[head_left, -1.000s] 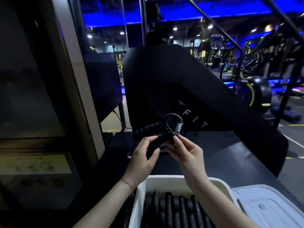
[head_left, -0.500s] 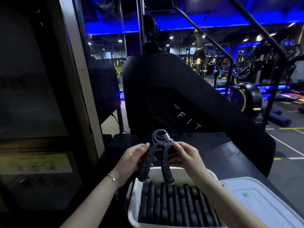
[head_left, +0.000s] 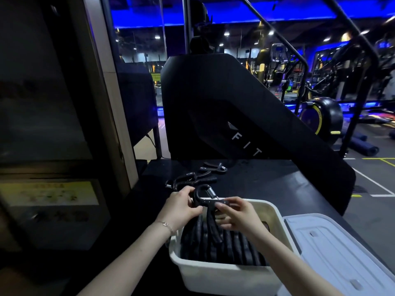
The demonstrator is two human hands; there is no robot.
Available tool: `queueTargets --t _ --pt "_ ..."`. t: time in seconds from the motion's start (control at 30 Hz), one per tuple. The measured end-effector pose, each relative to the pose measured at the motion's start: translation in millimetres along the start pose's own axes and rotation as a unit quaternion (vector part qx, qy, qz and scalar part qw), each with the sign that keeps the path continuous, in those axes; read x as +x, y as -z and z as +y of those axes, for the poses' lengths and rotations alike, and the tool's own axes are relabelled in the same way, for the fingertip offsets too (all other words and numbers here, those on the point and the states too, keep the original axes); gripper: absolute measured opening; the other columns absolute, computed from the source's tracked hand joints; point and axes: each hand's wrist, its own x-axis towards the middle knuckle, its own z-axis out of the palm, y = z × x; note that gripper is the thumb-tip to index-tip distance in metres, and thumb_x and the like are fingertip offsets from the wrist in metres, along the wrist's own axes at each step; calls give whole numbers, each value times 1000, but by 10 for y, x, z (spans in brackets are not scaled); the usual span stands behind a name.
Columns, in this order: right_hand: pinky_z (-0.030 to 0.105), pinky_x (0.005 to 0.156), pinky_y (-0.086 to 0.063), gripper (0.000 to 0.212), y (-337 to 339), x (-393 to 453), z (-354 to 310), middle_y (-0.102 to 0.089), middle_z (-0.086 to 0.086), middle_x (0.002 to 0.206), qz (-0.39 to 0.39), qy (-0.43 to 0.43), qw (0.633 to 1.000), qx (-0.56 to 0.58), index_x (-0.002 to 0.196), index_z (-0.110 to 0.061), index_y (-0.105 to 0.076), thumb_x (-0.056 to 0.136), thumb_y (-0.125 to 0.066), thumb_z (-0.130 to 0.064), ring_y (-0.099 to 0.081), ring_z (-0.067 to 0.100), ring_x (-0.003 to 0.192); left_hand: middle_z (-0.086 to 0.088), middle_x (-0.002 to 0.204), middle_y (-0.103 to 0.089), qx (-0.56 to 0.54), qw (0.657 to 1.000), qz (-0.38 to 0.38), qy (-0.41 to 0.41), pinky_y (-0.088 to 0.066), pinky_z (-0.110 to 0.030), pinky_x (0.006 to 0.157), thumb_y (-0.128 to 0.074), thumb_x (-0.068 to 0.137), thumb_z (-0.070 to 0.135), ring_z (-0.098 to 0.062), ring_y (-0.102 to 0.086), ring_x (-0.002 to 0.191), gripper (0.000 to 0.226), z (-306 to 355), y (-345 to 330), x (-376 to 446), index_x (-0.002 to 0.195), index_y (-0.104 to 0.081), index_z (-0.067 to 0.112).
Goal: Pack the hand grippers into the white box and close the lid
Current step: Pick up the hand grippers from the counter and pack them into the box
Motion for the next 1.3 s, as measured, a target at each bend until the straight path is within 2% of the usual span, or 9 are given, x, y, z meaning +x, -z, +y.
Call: queueTargets --t 0.17,0.27,0.4,0.5,0.6,0.8,0.9,1.03,1.3 --pt "20 45 -45 9 115 -83 159 -57 1 56 -120 -107 986 -50 81 -5 -63 79 -72 -5 -52 9 44 8 72 -58 34 999 -29 24 -45 -24 70 -71 73 32 -16 -61 77 43 -35 -145 -19 113 -59 20" --pt "21 52 -47 11 139 -88 242 -54 4 54 -120 -113 980 -107 76 -3 -64 77 -74 -7 -51 11 47 3 98 -63 61 996 -62 5 -48 -25 82 -65 77 29 -20 -62 96 43 -53 -231 -68 119 -56 26" --pt "20 49 -43 17 141 -67 284 -50 4 47 -119 -126 978 -119 64 -2 -64 78 -73 -5 -46 10 42 8 136 -39 195 973 -100 -77 -44 -38 99 -55 86 40 -13 -41 128 53 -122 -336 -113 135 -40 25" --pt "18 48 -43 19 146 -64 295 -50 2 46 -128 -134 976 -118 62 -2 -62 80 -70 -3 -46 8 41 12 154 -23 166 959 -199 -118 -24 -32 115 -49 92 44 -6 -19 142 61 -134 -388 -104 146 -27 26" --pt "18 47 -45 22 119 -69 318 -52 0 44 -128 -134 973 -136 61 -4 -59 80 -70 -4 -48 7 39 7 157 -19 167 941 -256 -147 -9 -24 118 -45 94 45 -6 -7 145 63 -106 -448 -76 148 -24 21" --pt "18 48 -48 18 111 -27 318 -59 1 51 -112 -98 962 -230 63 -6 -64 78 -74 -12 -52 5 41 3 158 -16 197 929 -271 -154 -6 -30 119 -41 96 44 -13 -1 146 56 -115 -481 4 146 -31 20" --pt "19 51 -47 20 138 5 291 -63 7 62 -113 -66 936 -327 74 0 -70 75 -75 -20 -56 11 54 3 160 0 257 908 -292 -153 -2 -37 119 -29 99 45 -15 10 146 57 -146 -543 -54 149 -18 21" --pt "21 58 -49 16 243 37 213 -70 8 71 -166 -48 907 -383 80 -11 -75 75 -72 -26 -67 12 66 5 159 11 276 900 -298 -156 0 -40 119 -27 98 49 -13 20 143 63 -186 -556 -86 150 -5 23" --pt "26 77 -48 28 353 120 77 -70 -2 95 -196 144 818 -521 109 -20 -66 83 -66 -30 -62 12 82 5 158 16 287 895 -300 -160 1 -41 119 -25 97 50 -12 23 142 66 -219 -580 -88 150 4 24"
